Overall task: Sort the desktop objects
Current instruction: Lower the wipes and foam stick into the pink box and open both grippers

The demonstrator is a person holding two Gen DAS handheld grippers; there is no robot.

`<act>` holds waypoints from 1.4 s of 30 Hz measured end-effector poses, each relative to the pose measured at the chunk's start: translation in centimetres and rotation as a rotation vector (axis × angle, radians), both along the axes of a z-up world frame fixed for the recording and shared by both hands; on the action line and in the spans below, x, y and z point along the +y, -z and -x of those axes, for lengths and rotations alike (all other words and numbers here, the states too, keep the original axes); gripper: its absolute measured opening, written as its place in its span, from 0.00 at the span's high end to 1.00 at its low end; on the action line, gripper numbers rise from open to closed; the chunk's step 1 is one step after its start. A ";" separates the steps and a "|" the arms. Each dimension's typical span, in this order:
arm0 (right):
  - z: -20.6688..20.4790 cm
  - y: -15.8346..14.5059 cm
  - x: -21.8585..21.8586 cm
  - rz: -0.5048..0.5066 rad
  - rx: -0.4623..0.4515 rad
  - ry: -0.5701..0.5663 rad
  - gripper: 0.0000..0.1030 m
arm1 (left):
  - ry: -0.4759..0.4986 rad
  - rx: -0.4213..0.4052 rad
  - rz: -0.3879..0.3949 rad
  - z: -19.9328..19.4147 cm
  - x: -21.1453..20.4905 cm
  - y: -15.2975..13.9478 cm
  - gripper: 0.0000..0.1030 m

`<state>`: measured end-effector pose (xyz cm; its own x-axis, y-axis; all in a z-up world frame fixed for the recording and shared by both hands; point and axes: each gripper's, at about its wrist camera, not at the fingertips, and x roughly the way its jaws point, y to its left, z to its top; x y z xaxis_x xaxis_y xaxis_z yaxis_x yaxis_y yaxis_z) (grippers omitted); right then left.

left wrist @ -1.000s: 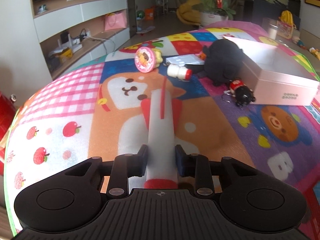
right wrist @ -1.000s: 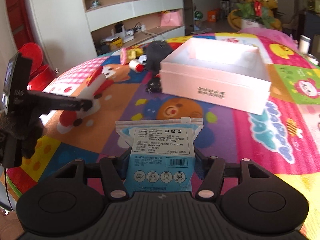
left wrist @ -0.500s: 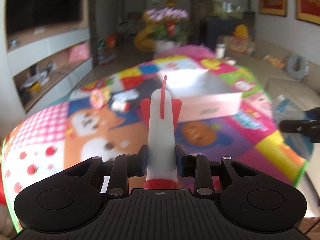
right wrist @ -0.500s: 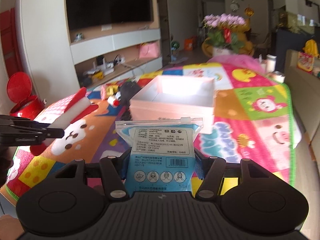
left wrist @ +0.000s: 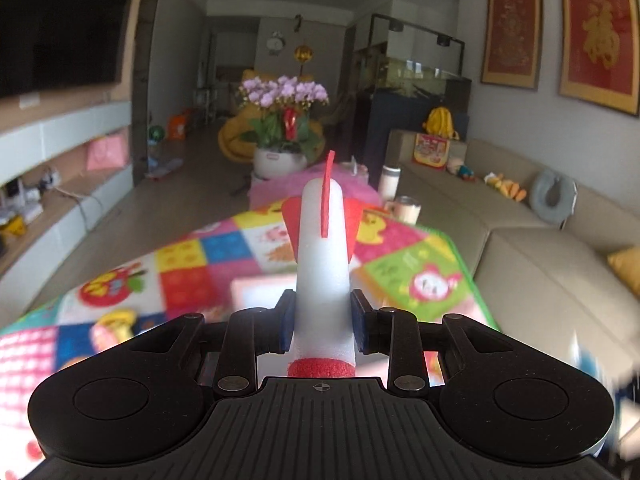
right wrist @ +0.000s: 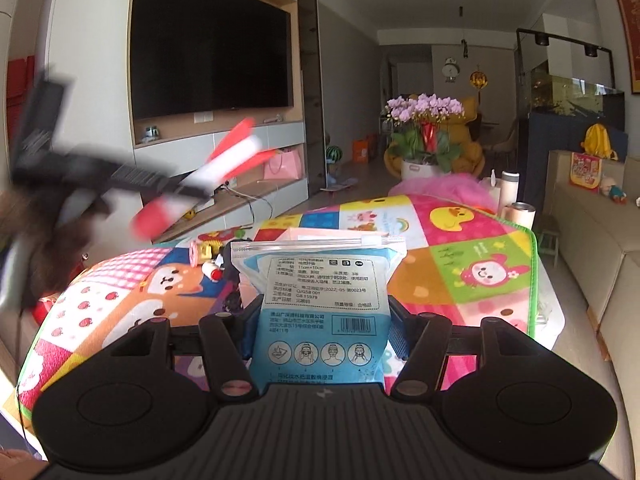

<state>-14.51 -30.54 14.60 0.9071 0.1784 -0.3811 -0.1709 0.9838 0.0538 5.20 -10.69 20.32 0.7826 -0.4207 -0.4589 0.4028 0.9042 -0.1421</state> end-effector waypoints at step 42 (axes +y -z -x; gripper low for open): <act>-21.0 4.7 17.0 0.348 0.098 -0.193 0.56 | -0.408 0.154 -0.079 4.2 16.6 18.2 0.00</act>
<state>6.49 -13.58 9.89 0.8261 0.1871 -0.5316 -0.3648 0.8965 -0.2514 1.03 5.93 2.15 0.7971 -0.0506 -0.6017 -0.0099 0.9953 -0.0968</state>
